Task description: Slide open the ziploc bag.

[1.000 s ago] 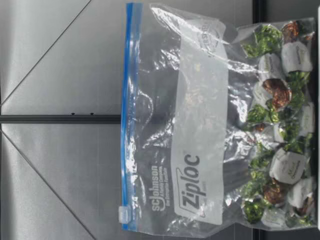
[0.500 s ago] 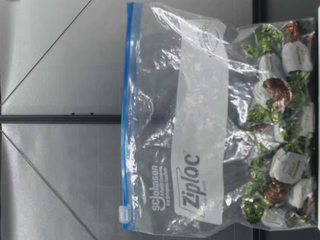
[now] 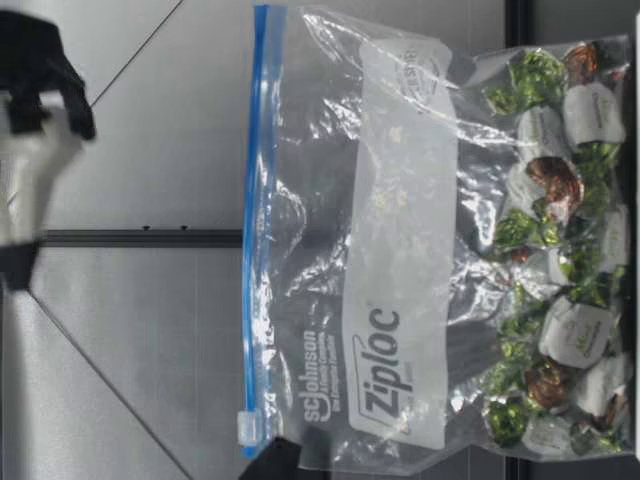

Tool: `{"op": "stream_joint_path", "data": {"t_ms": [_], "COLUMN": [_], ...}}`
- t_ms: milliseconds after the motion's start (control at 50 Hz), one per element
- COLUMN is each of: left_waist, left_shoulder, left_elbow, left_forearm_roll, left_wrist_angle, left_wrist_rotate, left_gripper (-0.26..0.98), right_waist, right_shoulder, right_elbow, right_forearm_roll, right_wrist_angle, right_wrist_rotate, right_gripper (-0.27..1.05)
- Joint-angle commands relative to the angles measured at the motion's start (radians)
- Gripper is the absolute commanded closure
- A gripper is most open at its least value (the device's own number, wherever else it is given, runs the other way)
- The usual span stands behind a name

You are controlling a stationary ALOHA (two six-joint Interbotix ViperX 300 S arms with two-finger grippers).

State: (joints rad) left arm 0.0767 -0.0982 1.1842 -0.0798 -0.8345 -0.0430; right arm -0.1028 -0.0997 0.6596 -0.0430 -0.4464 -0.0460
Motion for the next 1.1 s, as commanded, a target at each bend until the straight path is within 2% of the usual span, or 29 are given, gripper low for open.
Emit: {"op": "stream_joint_path", "data": {"t_ms": [0, 280, 420, 1080], "left_waist": [-0.002, 0.000, -0.002, -0.002], "left_shoulder": [-0.014, -0.008, -0.008, -0.009], "left_elbow": [-0.018, -0.020, -0.020, -0.032], "left_forearm_roll": [0.002, 0.000, 0.000, 0.005], "left_wrist_angle": [-0.017, -0.028, -0.026, -0.012], "left_wrist_rotate": [-0.003, -0.009, -0.009, 0.005], "left_gripper": [0.40, 0.75, 0.87, 0.88], "right_waist": [-0.009, -0.009, 0.000, 0.017], "right_shoulder": [0.044, 0.172, 0.210, 0.256], "right_elbow": [-0.071, -0.186, -0.207, -0.229], "right_forearm_roll": [-0.003, -0.002, -0.003, -0.020], "right_wrist_angle": [0.038, 0.192, 0.236, 0.316], "right_wrist_rotate": [-0.017, -0.026, -0.028, -0.028], "right_gripper": [0.32, 0.28, 0.24, 0.25]}}
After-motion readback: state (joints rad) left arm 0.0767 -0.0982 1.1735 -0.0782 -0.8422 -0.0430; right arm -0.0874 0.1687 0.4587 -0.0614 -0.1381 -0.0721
